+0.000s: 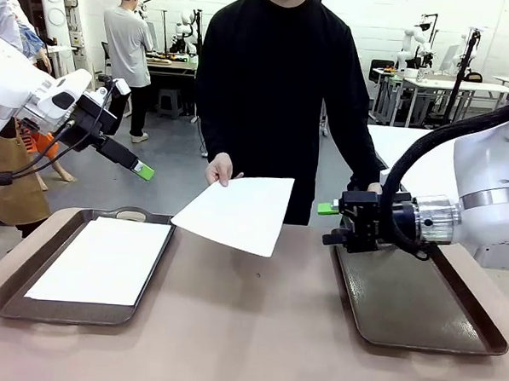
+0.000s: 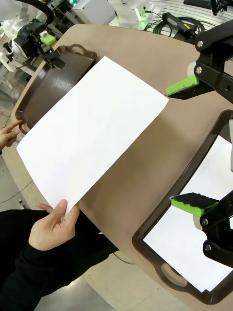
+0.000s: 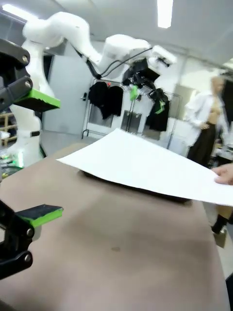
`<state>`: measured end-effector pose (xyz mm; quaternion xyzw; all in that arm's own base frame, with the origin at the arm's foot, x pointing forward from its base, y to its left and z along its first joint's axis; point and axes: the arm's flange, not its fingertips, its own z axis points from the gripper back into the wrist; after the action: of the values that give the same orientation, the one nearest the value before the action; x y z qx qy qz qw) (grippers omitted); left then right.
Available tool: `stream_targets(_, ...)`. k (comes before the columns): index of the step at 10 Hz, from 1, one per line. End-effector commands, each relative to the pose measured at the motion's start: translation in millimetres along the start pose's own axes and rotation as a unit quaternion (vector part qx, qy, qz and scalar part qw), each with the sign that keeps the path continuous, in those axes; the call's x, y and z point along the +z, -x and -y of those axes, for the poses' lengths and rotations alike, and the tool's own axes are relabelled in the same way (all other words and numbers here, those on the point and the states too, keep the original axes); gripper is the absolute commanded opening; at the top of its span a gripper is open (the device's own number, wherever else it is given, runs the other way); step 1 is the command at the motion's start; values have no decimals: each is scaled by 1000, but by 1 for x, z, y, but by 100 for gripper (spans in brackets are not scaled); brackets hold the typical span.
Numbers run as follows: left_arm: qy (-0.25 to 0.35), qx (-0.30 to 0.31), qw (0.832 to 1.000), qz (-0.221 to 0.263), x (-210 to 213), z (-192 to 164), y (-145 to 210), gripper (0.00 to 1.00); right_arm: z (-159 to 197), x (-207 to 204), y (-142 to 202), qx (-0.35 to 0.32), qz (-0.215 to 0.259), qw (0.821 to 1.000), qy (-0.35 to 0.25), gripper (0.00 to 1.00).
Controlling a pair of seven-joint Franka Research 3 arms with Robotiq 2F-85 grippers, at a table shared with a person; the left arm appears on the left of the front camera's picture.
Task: Sort the A4 documents.
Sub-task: Receive the A4 Paper.
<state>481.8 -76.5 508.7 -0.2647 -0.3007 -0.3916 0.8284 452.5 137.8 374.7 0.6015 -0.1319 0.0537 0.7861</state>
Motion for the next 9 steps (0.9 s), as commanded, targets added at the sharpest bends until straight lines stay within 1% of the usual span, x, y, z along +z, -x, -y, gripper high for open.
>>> stream_targets(1,4,-6,1000,12,0,1,1,100,7,-19,-6,-66,33,996,-46,100)
stream_targets(3,4,-6,1000,12,0,1,1,100,16,-45,-1,-93,33,993,-68,100)
stream_targets(6,4,-6,1000,12,0,1,1,100,20,-73,-5,-107,37,989,-97,100)
stream_targets(7,4,-6,1000,12,0,1,1,100,22,-80,-10,-107,40,989,-99,100)
stream_targets(8,4,-6,1000,12,0,1,1,100,26,-87,-18,-107,45,989,-88,100)
stream_targets(9,4,-6,1000,12,0,1,1,100,30,-94,-27,-121,53,988,-83,100)
